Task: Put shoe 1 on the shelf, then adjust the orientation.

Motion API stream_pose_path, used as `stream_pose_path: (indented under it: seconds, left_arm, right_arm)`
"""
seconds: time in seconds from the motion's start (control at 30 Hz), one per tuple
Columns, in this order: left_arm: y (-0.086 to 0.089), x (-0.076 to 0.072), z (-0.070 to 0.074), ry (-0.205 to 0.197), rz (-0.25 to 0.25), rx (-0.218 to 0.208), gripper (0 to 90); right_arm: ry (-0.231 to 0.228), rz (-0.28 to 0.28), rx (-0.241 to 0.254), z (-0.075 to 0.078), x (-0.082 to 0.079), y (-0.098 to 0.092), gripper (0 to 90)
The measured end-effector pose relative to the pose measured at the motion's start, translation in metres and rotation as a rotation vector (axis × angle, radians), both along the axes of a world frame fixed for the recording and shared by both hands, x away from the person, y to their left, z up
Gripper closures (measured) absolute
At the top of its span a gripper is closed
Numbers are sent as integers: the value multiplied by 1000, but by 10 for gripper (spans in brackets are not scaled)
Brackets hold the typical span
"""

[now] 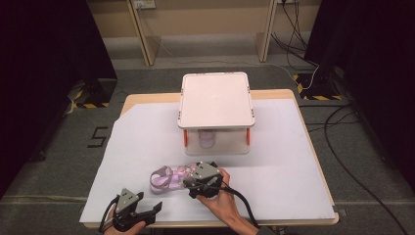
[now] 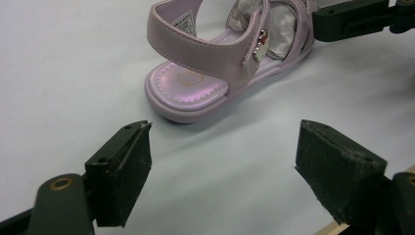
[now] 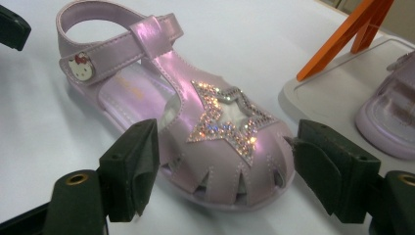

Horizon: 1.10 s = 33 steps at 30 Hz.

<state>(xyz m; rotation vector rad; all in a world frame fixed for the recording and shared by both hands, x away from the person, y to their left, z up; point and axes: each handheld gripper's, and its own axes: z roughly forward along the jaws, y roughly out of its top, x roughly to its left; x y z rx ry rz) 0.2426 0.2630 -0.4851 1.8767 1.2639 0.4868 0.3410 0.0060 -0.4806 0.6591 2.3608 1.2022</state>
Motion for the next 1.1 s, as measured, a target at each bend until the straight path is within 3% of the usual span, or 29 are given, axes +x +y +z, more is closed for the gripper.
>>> stream_pose_path:
  seconds: [0.1, 0.43, 0.8, 1.1]
  left_arm:
    - [1, 0, -1, 2, 3, -1, 206]
    - [0, 1, -3, 10, 7, 5, 206]
    - [-2, 0, -3, 3, -4, 8, 207]
    - [-1, 1, -2, 0, 1, 5, 207]
  right_arm:
    - [-4, 1, 12, -1, 2, 5, 254]
    - [-48, -28, -22, -4, 2, 22, 220]
    - [-21, -73, -44, -3, 7, 12, 229]
    - [12, -58, -36, -4, 18, 5, 253]
